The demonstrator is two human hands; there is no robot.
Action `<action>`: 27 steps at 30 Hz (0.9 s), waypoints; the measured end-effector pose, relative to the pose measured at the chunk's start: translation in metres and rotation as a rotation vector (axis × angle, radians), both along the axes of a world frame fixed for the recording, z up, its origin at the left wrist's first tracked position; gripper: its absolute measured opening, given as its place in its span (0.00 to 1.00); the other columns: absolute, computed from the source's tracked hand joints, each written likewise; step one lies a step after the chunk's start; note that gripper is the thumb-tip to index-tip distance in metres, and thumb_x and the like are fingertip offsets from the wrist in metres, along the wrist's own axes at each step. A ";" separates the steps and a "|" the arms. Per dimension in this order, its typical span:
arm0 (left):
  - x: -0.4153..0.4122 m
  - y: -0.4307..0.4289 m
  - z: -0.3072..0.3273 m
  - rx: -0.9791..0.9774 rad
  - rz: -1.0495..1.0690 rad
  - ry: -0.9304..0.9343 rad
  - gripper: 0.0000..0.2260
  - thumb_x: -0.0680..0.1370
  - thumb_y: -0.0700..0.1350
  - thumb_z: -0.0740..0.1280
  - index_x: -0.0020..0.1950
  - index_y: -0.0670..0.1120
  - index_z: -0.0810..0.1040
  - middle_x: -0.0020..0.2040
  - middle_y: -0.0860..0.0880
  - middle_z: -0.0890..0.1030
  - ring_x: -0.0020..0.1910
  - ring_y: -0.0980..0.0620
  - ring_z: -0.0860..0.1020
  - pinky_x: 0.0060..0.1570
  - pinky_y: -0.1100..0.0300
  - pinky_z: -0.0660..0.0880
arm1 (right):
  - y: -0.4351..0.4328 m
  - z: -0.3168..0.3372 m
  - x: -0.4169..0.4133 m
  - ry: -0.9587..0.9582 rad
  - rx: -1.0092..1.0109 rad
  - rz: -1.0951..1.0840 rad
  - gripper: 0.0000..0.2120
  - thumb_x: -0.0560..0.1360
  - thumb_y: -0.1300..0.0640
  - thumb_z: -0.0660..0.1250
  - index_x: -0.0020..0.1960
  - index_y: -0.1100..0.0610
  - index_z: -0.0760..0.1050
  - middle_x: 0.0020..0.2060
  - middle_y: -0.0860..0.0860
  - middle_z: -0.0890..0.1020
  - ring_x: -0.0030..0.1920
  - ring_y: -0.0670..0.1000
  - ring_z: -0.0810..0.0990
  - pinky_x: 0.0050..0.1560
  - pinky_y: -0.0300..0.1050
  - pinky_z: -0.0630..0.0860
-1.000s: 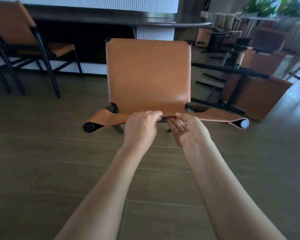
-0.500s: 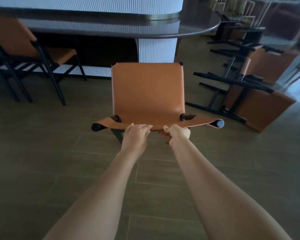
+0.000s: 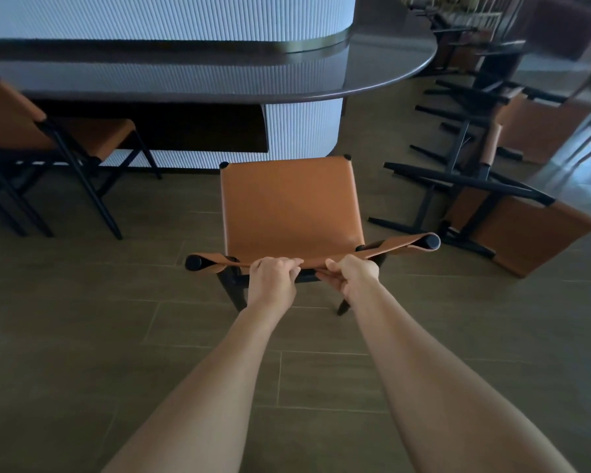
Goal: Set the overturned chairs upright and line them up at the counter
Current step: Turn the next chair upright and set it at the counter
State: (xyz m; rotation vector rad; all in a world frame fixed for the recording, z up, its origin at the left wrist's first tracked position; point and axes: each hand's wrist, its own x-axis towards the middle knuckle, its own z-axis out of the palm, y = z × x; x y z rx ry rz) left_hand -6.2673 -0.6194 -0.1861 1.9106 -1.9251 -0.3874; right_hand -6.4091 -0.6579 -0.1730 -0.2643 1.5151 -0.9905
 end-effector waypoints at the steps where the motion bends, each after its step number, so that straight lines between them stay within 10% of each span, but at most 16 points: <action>1: 0.001 -0.005 0.002 -0.001 -0.001 -0.002 0.13 0.83 0.43 0.60 0.65 0.48 0.79 0.61 0.50 0.82 0.62 0.49 0.75 0.61 0.59 0.60 | -0.006 0.002 0.002 0.008 0.003 -0.002 0.10 0.72 0.76 0.67 0.47 0.64 0.74 0.43 0.61 0.84 0.27 0.56 0.84 0.32 0.49 0.83; 27: 0.027 -0.176 0.042 0.236 0.047 0.017 0.14 0.83 0.46 0.58 0.67 0.51 0.77 0.64 0.53 0.79 0.64 0.50 0.73 0.69 0.56 0.59 | -0.167 0.034 0.024 0.135 0.055 0.207 0.04 0.77 0.65 0.69 0.48 0.60 0.74 0.42 0.55 0.85 0.35 0.50 0.86 0.44 0.53 0.84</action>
